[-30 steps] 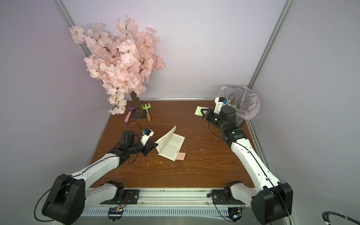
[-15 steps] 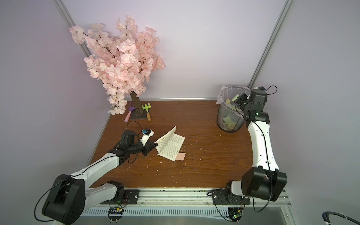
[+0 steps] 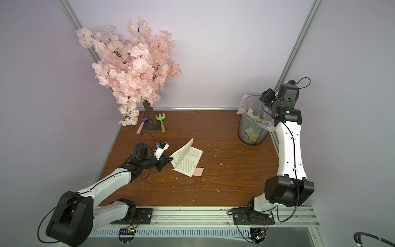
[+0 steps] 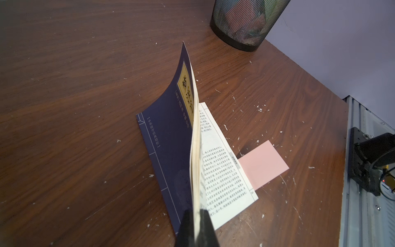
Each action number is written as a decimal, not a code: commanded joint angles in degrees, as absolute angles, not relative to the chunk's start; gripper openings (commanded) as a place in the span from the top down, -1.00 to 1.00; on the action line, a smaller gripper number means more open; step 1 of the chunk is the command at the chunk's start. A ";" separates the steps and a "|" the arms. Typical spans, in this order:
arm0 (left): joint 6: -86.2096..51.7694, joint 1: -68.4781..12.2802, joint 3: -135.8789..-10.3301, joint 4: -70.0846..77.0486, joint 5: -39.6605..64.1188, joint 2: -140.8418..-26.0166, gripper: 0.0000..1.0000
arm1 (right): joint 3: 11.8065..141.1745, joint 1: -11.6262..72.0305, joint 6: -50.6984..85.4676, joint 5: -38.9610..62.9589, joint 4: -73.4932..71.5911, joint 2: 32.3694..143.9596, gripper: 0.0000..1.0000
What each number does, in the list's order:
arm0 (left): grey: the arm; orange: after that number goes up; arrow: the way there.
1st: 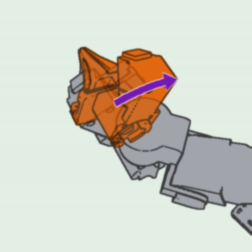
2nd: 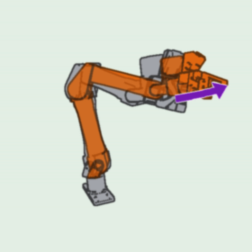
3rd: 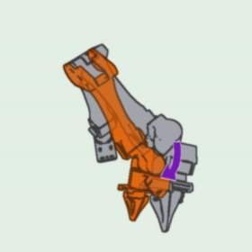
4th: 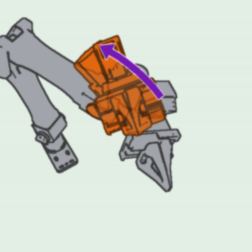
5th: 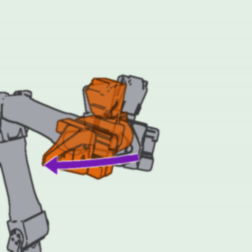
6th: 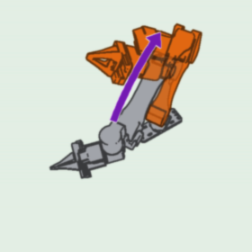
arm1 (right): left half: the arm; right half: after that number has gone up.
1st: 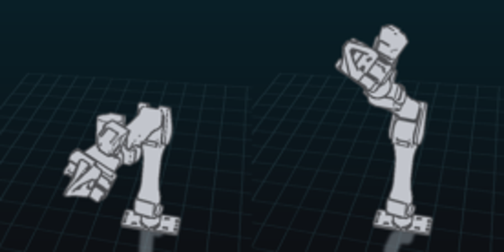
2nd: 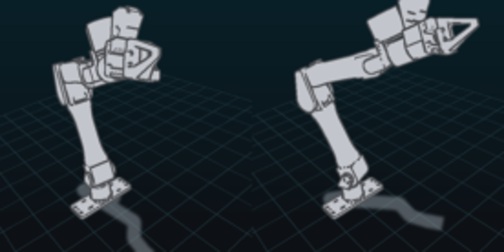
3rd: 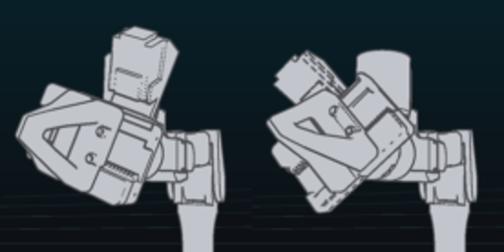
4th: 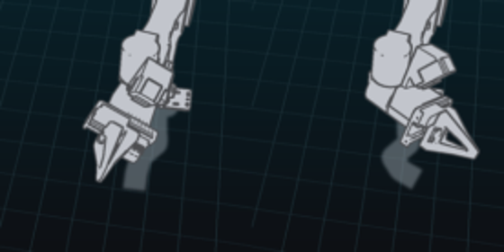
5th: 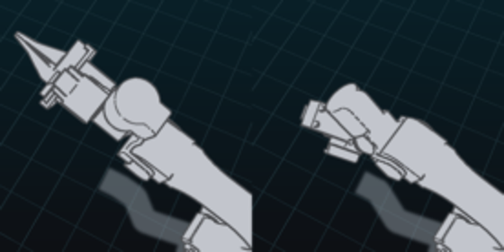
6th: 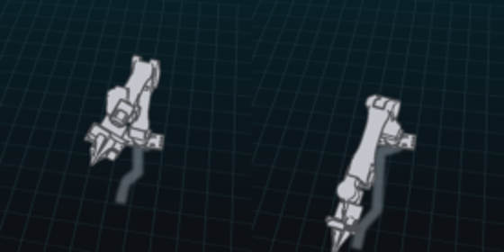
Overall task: Peel off the used sticky note
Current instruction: Place the note in the trash bin, then turn the page of the book at the center of the board.
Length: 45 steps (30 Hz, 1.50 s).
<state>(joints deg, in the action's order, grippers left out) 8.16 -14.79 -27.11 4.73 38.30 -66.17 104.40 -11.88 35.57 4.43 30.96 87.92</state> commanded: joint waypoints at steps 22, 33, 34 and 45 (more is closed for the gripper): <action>9.20 -16.99 -28.04 3.09 35.01 -67.48 0.97 | 34.44 43.83 66.47 9.35 -24.80 73.47 -0.35; 9.11 -16.96 -28.14 2.73 35.29 -67.72 0.97 | 35.29 50.27 69.73 8.79 -33.47 89.60 -0.38; 9.11 -16.97 -28.13 2.68 35.25 -67.64 0.97 | 35.33 50.36 69.94 8.65 -33.48 90.35 -0.38; 8.85 -16.97 -28.37 2.59 35.34 -68.13 0.97 | 30.37 52.13 74.57 4.55 -35.34 90.30 -0.39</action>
<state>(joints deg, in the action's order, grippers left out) 8.58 -16.56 -27.31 4.73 36.42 -67.66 31.94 51.37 72.14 7.22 -33.04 91.74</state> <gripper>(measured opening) 0.048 0.693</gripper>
